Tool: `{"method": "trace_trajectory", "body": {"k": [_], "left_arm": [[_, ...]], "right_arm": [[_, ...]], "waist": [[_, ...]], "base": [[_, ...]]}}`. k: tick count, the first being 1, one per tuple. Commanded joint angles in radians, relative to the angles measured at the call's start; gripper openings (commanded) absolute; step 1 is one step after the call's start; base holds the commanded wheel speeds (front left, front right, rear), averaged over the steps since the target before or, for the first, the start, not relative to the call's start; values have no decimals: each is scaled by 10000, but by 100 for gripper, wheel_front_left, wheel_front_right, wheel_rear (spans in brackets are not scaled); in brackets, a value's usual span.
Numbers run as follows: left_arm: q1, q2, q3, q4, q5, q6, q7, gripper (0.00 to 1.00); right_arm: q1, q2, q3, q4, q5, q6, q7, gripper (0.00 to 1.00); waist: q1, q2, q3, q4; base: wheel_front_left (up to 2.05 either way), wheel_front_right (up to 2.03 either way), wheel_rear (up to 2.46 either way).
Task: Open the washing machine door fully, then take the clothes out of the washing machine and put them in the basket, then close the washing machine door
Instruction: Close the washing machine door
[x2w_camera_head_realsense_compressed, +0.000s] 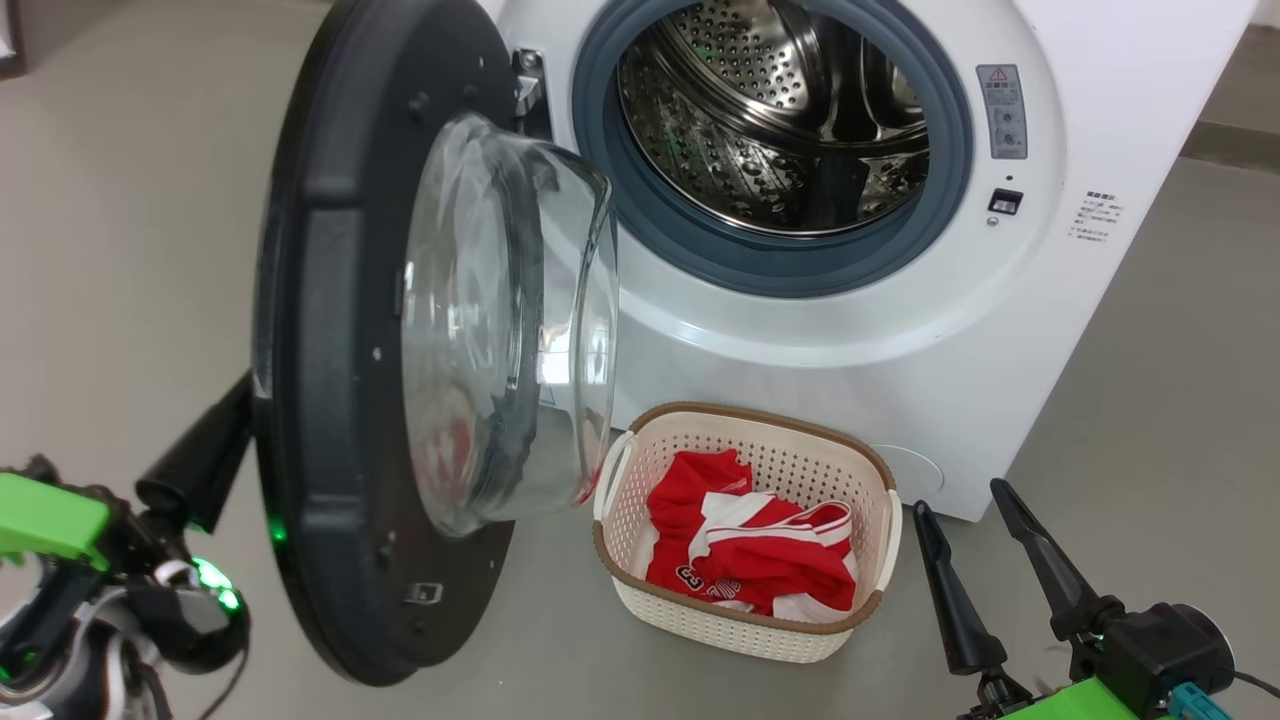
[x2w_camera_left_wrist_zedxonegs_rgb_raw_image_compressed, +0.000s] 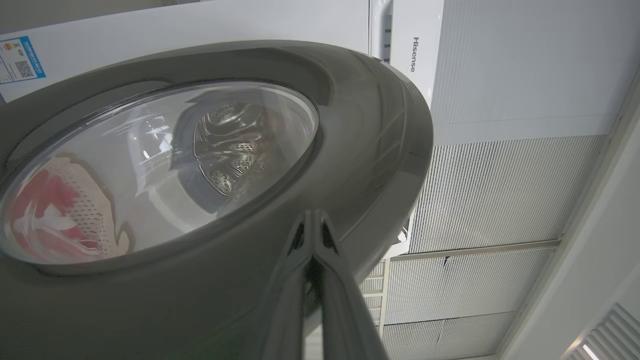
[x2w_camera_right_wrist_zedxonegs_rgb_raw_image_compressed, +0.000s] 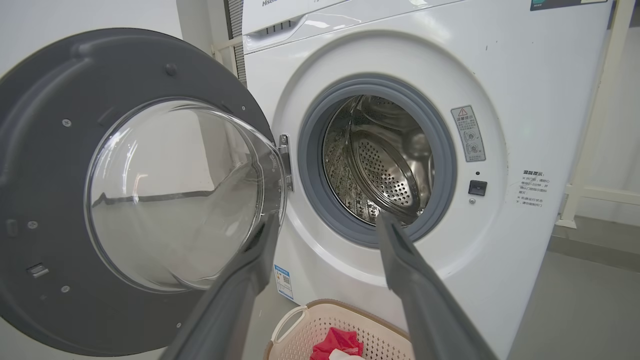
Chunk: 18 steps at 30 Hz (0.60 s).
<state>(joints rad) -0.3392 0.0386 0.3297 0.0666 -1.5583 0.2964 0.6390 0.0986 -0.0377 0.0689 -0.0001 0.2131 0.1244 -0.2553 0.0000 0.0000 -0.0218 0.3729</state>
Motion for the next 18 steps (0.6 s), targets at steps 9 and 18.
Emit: {"method": "trace_trajectory", "body": {"k": [9,18], "left_arm": [[519,117,-758,-1138,-857,144,-434,0],[917,117,-1514,-1703,-1541,-51,-890,0]], "right_arm": [[-439,-125,196,-255,61,63,-65,100],[-547,-125,206,-240,64,63,-65,100]], "waist": [[0,0,148,-300],[0,0,269,-711]], "base": [[0,0,0],[0,0,0]]}}
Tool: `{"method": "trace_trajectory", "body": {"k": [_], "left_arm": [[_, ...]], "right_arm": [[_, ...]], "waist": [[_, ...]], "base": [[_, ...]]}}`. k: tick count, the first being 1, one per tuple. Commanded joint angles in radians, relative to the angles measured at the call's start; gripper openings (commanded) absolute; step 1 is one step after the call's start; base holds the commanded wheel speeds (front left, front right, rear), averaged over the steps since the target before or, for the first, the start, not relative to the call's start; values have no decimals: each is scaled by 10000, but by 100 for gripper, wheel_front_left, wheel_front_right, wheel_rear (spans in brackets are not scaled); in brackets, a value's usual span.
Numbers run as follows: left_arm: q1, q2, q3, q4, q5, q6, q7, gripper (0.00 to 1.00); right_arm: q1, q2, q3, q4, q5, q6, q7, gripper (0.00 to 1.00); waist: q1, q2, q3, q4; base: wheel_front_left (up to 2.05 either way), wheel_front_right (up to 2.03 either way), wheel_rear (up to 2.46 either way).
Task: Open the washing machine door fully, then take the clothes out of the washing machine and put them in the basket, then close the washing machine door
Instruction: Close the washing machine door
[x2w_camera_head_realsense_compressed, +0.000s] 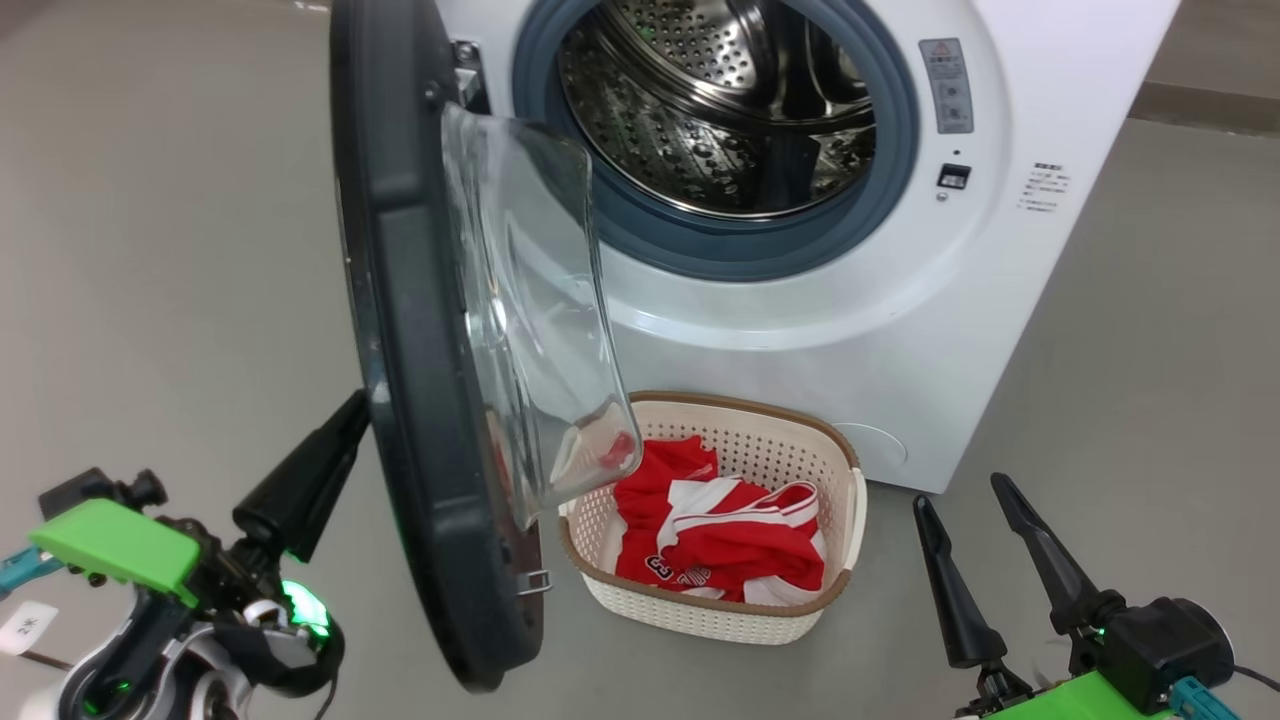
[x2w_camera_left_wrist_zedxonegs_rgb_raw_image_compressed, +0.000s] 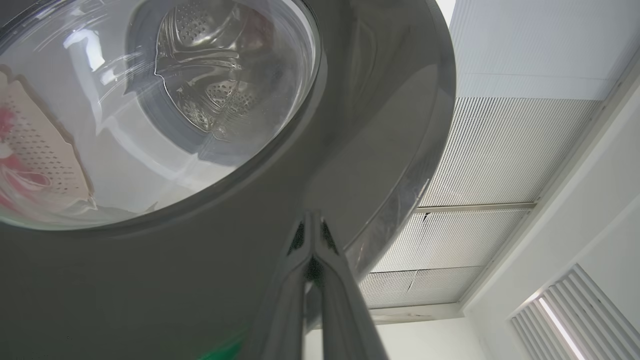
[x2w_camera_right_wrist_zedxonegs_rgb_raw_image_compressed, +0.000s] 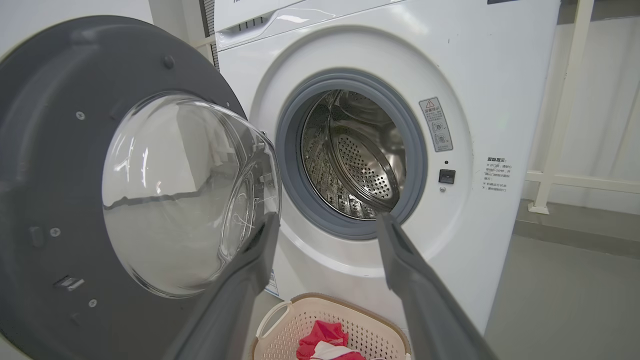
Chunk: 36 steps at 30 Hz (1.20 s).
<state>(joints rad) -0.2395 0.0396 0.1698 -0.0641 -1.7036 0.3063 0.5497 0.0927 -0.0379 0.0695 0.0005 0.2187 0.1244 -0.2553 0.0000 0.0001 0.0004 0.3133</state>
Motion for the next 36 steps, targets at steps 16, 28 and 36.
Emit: {"method": "trace_trajectory", "body": {"k": [16,28,36], "left_arm": [[173,107,-795,-820,-333,-482,-634,0],[-127,107,-1239,-428,-483,-889,-1440,0],[-636,107,-1539,-68,-544,-1234,-1930,0]], "right_arm": [[-531,-123,173,-199,99,63,-65,100],[-548,-123,192,-158,97,63,-65,100],[-632,-123,217,-128,118,63,-65,100]], "waist": [[0,-1,113,-1110],[0,-1,207,-1955],[0,-1,428,-2434]], "base": [[0,0,0],[0,0,0],[0,0,0]]}}
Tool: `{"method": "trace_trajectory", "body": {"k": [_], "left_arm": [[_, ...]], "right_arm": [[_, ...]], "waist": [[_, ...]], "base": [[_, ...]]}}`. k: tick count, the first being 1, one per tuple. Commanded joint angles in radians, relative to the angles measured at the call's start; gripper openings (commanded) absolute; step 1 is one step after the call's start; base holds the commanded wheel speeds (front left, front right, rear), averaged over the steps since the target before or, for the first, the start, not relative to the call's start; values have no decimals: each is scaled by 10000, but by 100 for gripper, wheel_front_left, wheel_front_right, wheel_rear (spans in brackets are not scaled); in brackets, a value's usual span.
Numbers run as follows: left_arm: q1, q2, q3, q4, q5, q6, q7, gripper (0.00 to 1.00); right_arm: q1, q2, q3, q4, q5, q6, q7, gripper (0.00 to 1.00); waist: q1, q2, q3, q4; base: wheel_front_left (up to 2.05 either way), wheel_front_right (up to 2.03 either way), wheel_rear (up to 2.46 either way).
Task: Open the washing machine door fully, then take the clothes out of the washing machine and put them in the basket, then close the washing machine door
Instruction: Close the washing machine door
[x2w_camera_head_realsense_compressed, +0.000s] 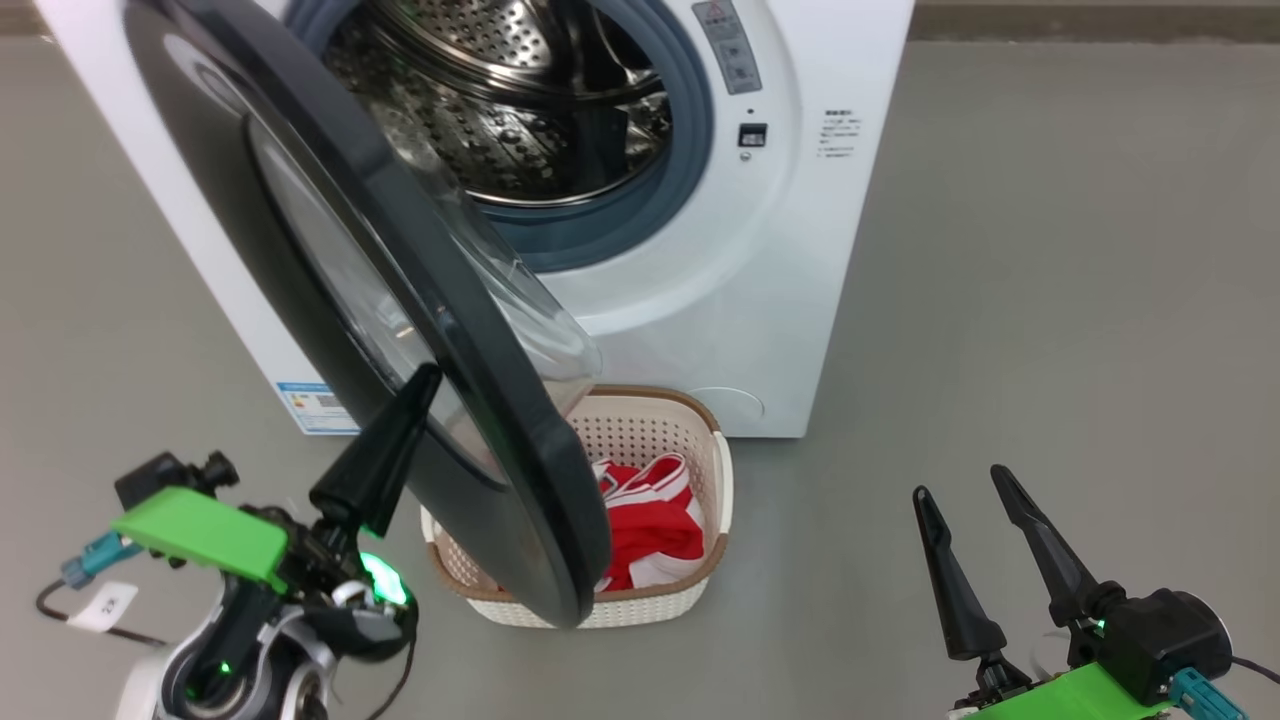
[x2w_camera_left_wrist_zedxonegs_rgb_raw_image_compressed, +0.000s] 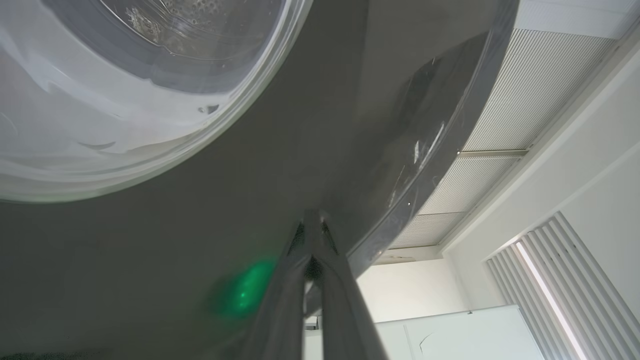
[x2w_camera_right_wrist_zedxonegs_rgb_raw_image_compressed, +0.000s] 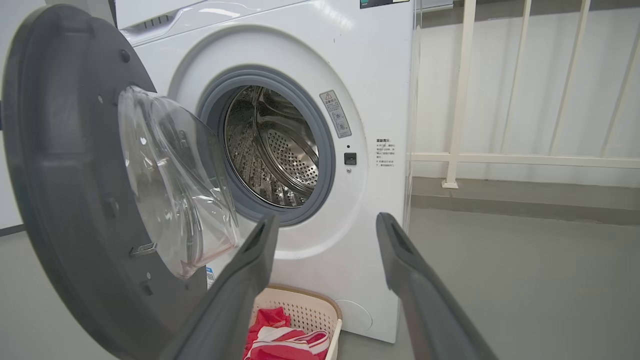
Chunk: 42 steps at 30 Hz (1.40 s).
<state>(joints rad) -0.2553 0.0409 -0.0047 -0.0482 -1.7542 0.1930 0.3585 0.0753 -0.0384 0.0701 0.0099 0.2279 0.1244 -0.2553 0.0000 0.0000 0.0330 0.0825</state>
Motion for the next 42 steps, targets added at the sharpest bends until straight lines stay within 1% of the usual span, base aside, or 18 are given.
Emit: {"method": "trace_trajectory", "body": {"k": [1,11,18,35,42], "left_arm": [[-566,93,172,-164,-67,-153,-92,0],[-1551,93,-184,683,-134,-811,-708,0],[-2181,93,-176,1319,-32,-1207,-1124,0],[-4077,93,-296,2688,-70,-1777,-1614,0],[-5097,203,-110,3640,338,-2141,-2098,0]], "right_arm": [[-473,-118,207,-215,22,63,-65,100],[-620,-118,186,-190,89,63,-65,100],[-749,-118,194,-173,135,63,-65,100],[-1167,-118,220,-245,121,63,-65,100],[-1374,-118,225,-256,208,63,-65,100]], "waist": [[0,0,130,-180],[0,0,480,-850],[0,0,766,-1194],[0,0,1653,-1655],[0,0,2142,-1880]], "base": [[0,0,0],[0,0,0],[0,0,0],[0,0,0],[0,0,0]]}}
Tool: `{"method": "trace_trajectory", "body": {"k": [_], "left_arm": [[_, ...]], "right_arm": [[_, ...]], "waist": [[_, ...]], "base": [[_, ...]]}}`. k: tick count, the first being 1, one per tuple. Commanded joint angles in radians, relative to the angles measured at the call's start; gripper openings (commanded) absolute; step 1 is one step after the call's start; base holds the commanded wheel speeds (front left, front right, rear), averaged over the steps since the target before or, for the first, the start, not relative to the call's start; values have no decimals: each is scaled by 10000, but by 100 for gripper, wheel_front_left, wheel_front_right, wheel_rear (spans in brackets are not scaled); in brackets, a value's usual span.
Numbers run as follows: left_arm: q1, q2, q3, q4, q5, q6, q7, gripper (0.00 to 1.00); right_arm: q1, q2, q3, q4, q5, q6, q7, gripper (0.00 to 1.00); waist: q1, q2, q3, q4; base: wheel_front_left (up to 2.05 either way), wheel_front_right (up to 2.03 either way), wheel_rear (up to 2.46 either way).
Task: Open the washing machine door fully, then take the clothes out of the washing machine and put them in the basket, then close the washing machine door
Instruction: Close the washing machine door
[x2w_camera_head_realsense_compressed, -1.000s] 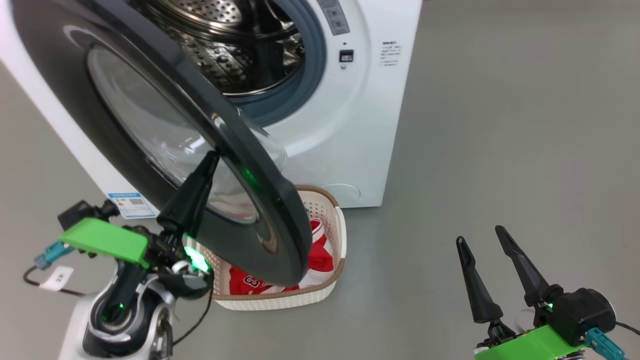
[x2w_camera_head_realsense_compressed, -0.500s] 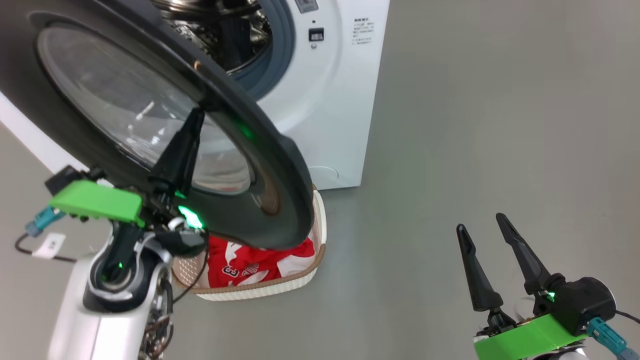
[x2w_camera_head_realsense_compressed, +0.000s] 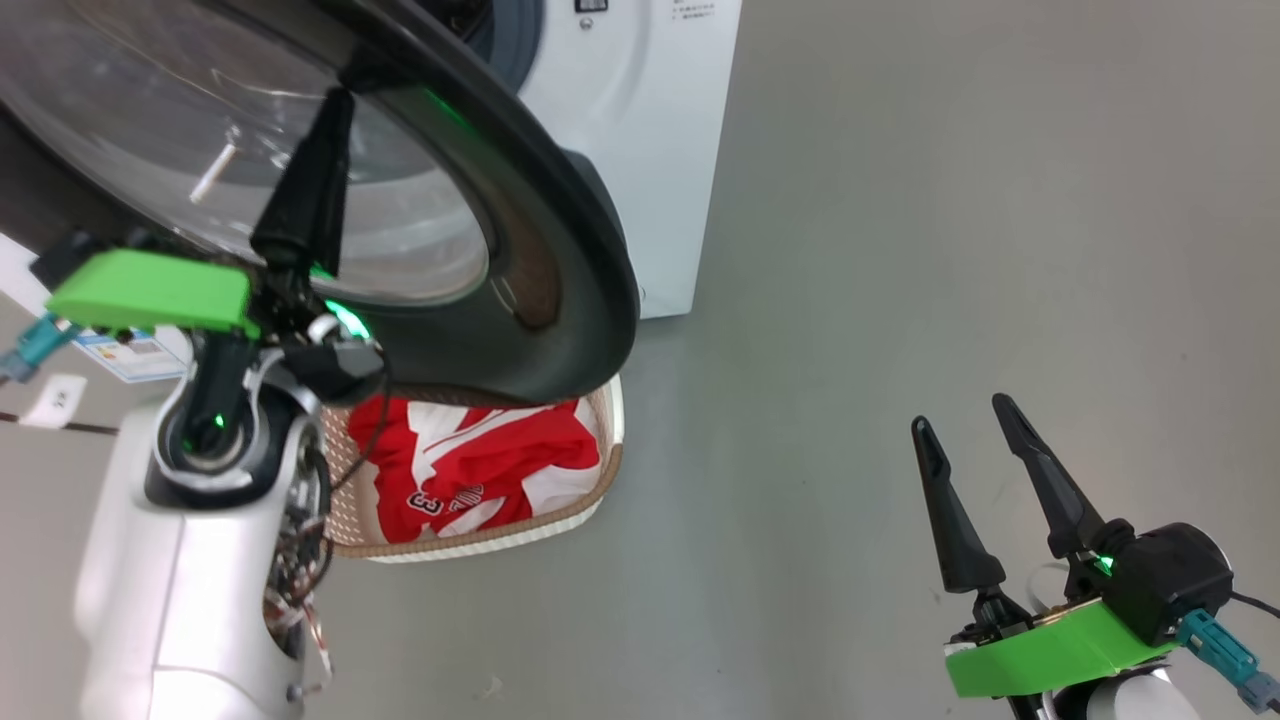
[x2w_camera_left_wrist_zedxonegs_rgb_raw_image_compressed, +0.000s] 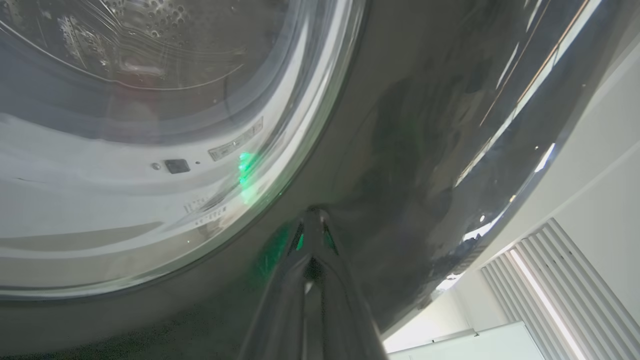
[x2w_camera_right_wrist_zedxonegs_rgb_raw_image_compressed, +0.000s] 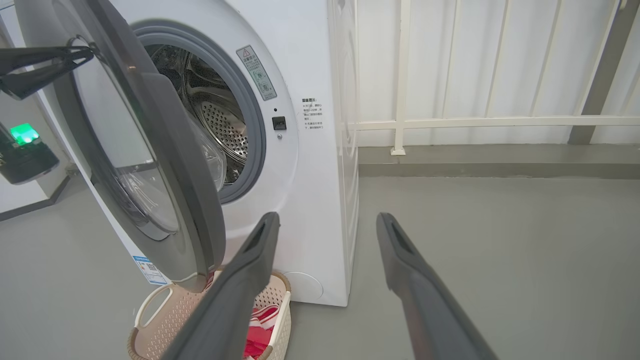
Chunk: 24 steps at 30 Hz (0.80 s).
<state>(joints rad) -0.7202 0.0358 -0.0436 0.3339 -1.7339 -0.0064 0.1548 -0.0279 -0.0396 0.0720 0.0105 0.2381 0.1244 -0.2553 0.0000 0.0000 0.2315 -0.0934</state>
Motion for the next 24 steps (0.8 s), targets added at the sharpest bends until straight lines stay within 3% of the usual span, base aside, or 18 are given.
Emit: {"method": "trace_trajectory", "body": {"k": [1,24], "left_arm": [[-583,258,297,-60,168,-191,-106,0],[-3041,270,347,1938,530,-870,-402,0]], "right_arm": [[-367,-106,199,-269,117,63,-65,100],[-749,-106,265,-387,160,63,-65,100]], "waist": [[0,0,200,-142],[0,0,1223,-568]], "base": [[0,0,0],[0,0,0]]}}
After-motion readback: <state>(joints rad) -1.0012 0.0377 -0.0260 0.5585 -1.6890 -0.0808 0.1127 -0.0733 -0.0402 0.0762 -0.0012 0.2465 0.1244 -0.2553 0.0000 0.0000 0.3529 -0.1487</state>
